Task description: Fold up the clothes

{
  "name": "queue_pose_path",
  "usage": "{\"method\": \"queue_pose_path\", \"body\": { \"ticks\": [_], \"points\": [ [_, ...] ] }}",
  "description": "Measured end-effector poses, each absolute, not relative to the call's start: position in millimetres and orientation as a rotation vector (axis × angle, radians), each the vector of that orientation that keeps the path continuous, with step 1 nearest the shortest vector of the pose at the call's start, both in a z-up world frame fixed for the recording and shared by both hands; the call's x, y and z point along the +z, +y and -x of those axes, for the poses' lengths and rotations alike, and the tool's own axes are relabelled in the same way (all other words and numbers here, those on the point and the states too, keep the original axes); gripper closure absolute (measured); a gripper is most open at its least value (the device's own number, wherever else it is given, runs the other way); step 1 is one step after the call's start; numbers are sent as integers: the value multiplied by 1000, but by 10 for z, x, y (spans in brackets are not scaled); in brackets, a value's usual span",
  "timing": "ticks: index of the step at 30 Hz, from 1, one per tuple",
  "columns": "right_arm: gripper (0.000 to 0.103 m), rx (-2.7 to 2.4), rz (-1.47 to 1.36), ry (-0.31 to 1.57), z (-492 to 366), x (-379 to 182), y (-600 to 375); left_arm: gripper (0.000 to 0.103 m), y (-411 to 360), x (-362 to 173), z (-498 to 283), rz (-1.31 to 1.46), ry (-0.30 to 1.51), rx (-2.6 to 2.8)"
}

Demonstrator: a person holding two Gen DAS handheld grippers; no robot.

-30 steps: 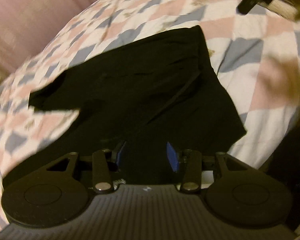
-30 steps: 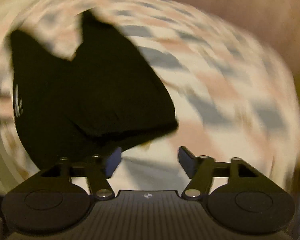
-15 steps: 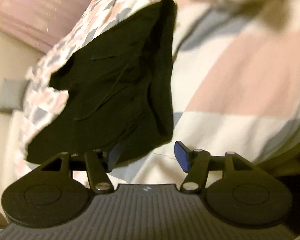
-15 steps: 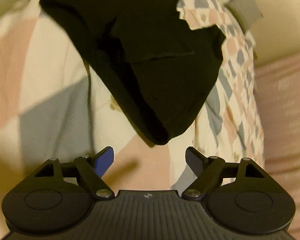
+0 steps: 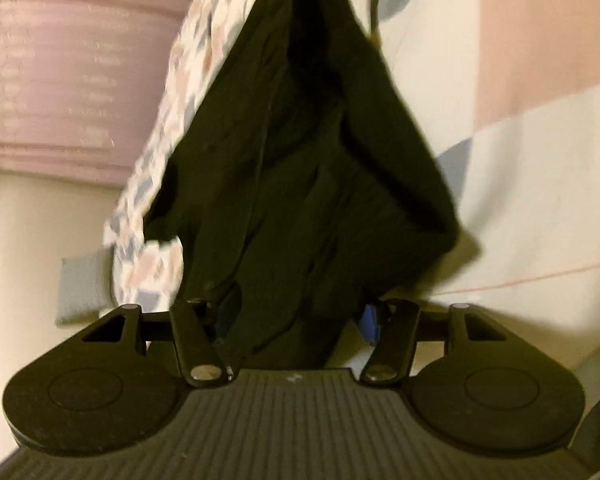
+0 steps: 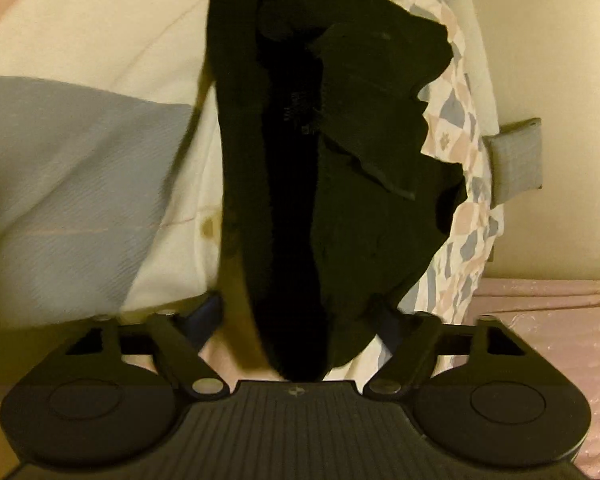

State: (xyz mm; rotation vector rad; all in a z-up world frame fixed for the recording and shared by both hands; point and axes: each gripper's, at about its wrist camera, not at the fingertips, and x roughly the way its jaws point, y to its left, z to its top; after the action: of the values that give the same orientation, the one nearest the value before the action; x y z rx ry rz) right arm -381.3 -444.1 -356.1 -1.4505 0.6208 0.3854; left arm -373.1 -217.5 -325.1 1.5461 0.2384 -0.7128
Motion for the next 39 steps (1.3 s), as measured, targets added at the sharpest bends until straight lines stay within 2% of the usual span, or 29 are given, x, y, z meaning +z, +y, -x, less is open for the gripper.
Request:
{"method": "queue_pose_path", "body": {
  "ticks": [1, 3, 4, 5, 6, 11, 19, 28, 39],
  "points": [
    [52, 388, 1455, 623, 3773, -3564, -4445, 57, -2181, -3279, 3743, -1557, 242, -715],
    [60, 402, 1445, 636, 3690, -3546, -4451, 62, -2212, -3339, 3774, -1581, 245, -704],
    [79, 410, 1434, 644, 3655, -3531, -4450, 74, -2238, -3362, 3786, -1588, 248, -698],
    [92, 412, 1422, 646, 3624, -3509, -4450, 83, -2268, -3375, 3787, -1583, 263, -697],
    [94, 411, 1415, 645, 3595, -3482, -4453, 95, -2297, -3359, 3779, -1560, 290, -700],
    [95, 394, 1368, 603, 3530, -3143, -4513, 100, -2313, -3050, 3821, -1438, 360, -717],
    [95, 323, 1351, 550, 3876, -2613, -4911, 100, -2430, -2443, 4445, -1333, 273, -828],
    [95, 367, 1413, 724, 4633, -2932, -5384, 101, -2947, -2554, 5382, -1228, 291, -1083],
    [94, 381, 1445, 866, 5310, -3100, -5787, 102, -3412, -2541, 5858, -1113, 268, -1311]
  ]
}}
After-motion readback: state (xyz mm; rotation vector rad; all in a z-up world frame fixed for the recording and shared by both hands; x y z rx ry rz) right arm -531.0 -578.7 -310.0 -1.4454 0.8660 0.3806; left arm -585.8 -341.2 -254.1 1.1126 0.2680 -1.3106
